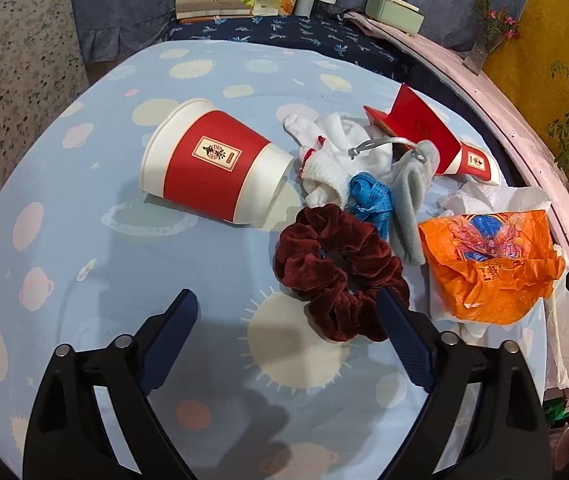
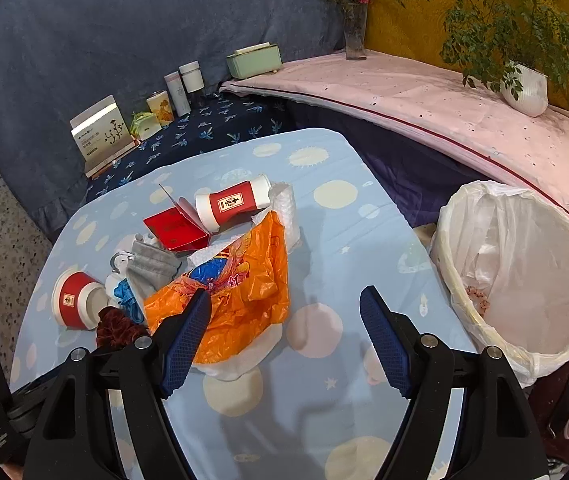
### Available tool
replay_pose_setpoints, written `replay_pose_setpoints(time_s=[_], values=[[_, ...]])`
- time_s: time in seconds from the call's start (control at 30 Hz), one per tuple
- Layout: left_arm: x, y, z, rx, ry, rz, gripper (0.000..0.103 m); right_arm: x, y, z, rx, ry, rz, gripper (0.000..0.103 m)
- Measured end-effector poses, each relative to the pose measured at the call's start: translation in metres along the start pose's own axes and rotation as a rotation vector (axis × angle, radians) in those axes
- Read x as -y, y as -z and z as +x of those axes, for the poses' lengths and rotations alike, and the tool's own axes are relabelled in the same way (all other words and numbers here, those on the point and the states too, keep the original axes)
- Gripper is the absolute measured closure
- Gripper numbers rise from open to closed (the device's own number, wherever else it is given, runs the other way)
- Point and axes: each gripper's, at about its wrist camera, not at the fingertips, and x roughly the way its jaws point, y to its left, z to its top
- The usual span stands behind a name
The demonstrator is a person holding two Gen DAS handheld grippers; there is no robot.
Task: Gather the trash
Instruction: 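Grasp the second orange bag with the right gripper while the left grasps the red scrunchie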
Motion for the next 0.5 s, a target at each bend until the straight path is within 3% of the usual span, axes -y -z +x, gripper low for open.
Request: replay_pose_setpoints(time_s=[0.2, 0.3, 0.4, 0.43, 0.47, 0.5], values=[[-0.005, -0.005, 0.012, -0.023, 0.015, -0.001, 0.035, -0.006, -0.002, 0.02, -0.029, 0.001, 0.0, 0.03], [-0.003, -0.007, 0.015, -0.022, 0.027, 0.022, 0.048, -0.01, -0.001, 0.029, -0.046, -0.005, -0.006, 0.036], [0.001, -0.009, 0.016, -0.031, 0.061, 0.042, 0.073, -0.014, 0.002, 0.037, -0.075, -0.013, -0.02, 0.06], [0.002, -0.009, 0.016, -0.034, 0.075, 0.048, 0.08, -0.015, 0.003, 0.039, -0.086, -0.021, -0.023, 0.073], [0.004, -0.008, 0.015, -0.031, 0.073, 0.053, 0.082, -0.017, 0.005, 0.04, -0.093, -0.025, -0.026, 0.083], [0.006, -0.007, 0.013, -0.024, 0.071, 0.06, 0.084, -0.018, 0.006, 0.039, -0.096, -0.027, -0.031, 0.086]])
